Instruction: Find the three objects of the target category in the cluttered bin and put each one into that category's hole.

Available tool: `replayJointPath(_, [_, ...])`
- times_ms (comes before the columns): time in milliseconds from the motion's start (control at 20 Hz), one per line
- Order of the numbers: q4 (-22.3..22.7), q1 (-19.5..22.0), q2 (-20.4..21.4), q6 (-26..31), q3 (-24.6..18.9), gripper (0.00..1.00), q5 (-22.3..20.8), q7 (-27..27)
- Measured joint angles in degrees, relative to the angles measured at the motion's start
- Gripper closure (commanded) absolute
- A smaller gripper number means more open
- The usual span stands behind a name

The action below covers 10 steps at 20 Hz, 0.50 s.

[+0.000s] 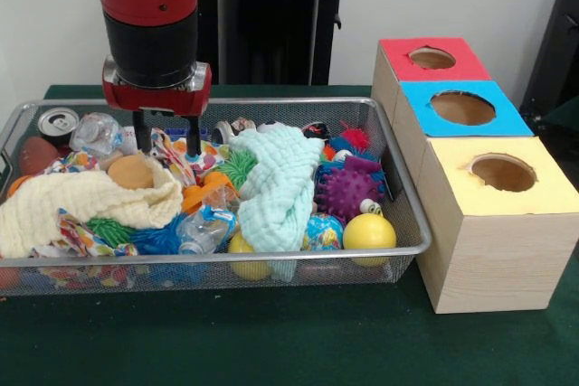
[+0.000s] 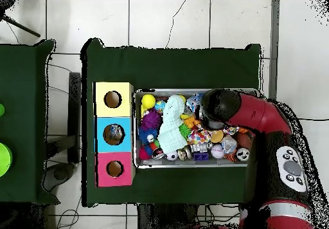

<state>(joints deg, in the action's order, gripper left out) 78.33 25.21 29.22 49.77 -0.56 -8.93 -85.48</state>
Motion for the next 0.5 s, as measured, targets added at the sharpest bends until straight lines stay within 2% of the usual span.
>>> replayJointPath(500, [0.15,-2.03,-0.26,0.0,1.74,0.0,1.82,-0.41])
